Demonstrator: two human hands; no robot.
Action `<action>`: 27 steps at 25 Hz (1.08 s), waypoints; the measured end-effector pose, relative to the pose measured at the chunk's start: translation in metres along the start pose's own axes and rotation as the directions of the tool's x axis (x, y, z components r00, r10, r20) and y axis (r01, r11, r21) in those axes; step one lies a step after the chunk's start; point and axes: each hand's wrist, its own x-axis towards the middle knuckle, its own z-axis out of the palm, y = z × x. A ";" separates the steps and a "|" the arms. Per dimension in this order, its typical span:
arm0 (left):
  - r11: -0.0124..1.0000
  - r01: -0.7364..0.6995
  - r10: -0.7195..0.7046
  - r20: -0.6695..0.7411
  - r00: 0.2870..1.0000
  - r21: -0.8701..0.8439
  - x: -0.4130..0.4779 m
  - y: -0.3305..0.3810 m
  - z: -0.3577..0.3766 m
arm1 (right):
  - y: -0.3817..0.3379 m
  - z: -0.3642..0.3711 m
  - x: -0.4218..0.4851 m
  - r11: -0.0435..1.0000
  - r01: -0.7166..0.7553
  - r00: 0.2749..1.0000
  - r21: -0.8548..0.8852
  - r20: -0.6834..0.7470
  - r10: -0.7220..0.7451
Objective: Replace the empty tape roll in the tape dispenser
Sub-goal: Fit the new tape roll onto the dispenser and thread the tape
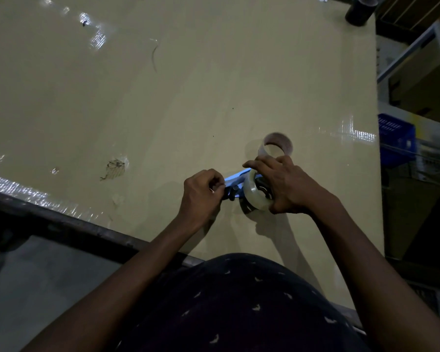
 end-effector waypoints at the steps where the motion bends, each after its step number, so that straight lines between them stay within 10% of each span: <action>1: 1.000 -0.001 0.001 -0.006 1.000 0.007 0.000 0.000 0.000 | -0.001 0.001 0.001 1.000 -0.004 1.000 -0.001 0.007 0.004; 27: 0.996 -0.058 0.062 -0.057 0.996 0.064 0.003 0.002 0.002 | 0.001 0.002 0.003 0.999 0.025 1.000 0.033 -0.014 -0.025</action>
